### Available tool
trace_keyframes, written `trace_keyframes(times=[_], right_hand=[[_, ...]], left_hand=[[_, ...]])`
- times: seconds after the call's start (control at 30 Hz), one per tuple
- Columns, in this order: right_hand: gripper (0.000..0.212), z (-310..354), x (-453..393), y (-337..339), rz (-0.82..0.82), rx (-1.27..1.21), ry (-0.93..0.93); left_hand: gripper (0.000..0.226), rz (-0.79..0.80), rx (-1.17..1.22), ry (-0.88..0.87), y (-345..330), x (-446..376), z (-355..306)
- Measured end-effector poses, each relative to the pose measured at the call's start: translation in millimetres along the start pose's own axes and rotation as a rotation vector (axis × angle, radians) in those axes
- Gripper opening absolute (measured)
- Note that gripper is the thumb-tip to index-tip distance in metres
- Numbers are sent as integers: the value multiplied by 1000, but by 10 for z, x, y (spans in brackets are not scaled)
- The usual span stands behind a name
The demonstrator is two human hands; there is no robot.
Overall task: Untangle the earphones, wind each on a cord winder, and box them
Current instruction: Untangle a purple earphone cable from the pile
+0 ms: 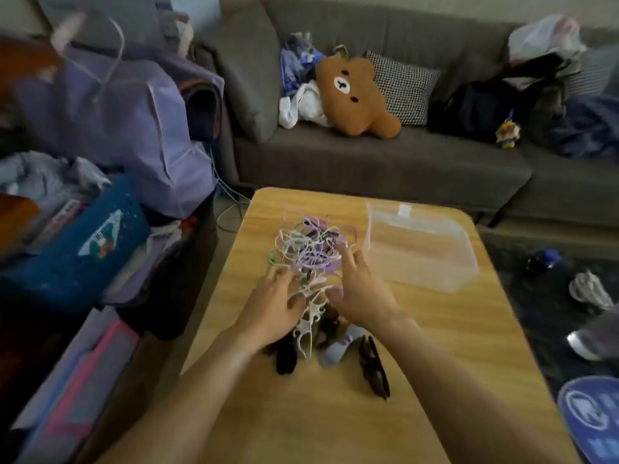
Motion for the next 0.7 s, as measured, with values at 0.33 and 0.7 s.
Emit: trace_keyframes(times=[0.33,0.7], right_hand=[[28,-82,-6,-266,-340,-306,-67],[21,335,108,201,-527,-457,97]], left_hand=[[14,-228,214,-139,-188,322,271],[47,-437,242,-268,277,224,-154]])
Point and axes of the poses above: each hand's wrist, its own x-axis away from the middle knuckle, its own y-axis out of the back of the hand, z = x × y, the point moved 7 cm from there along -x, towards the middle knuckle
